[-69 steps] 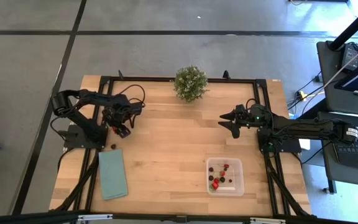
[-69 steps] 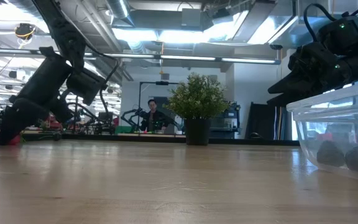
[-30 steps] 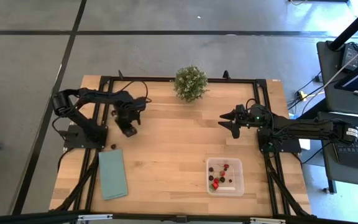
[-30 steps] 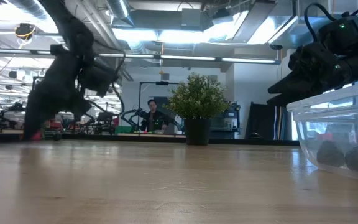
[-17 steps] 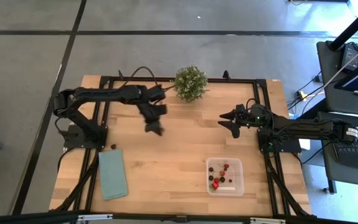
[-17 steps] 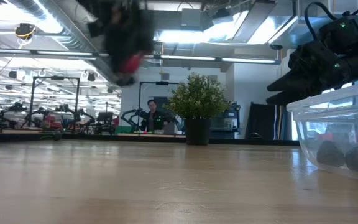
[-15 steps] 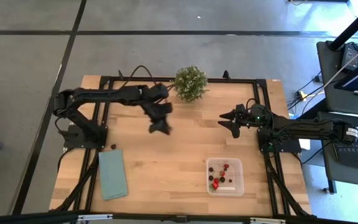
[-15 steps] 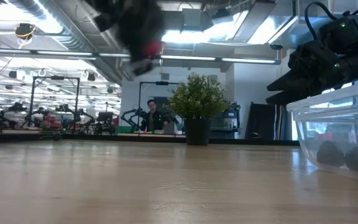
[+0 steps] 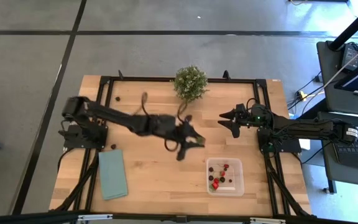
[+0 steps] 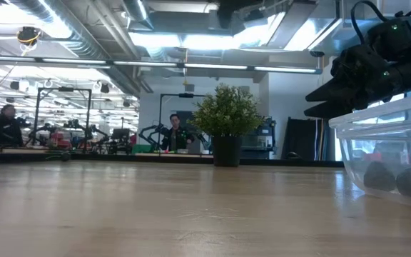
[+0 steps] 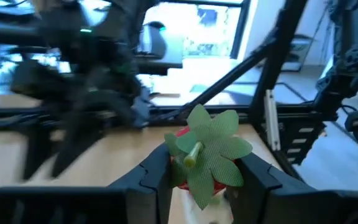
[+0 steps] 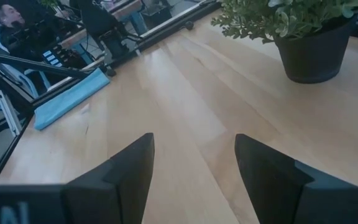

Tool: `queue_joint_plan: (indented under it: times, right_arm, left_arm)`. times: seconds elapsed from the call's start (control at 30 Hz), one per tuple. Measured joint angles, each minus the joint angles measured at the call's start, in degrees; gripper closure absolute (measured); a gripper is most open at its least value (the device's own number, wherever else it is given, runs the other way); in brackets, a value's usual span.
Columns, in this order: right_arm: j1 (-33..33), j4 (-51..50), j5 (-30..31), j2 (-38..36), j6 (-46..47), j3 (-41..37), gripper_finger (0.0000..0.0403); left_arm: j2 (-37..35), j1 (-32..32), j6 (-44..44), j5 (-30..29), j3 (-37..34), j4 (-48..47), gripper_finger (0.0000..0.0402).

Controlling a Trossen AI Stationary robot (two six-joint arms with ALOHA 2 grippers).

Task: Pick and placing Produce into tupperware
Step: Put the strawberry into the bin

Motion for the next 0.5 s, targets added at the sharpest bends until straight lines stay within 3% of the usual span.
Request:
queue_joint_plan:
  times: [0.13,0.3,0.5]
  right_arm:
    - [0.0,0.0,0.0,0.0,0.2,0.0,0.0176]
    - [-0.01,0.0,0.0,0.0,0.18,0.0,0.0176]
    - [0.02,-0.02,0.0,0.0,0.82,0.0,0.0176]
  left_arm:
    - [7.79,-3.58,-1.76,-0.58,0.0,11.72,0.0282]
    - [17.57,-5.14,-3.49,-0.09,3.57,17.26,0.0292]
    - [25.84,-3.97,-7.42,10.04,12.03,19.49,0.0288]
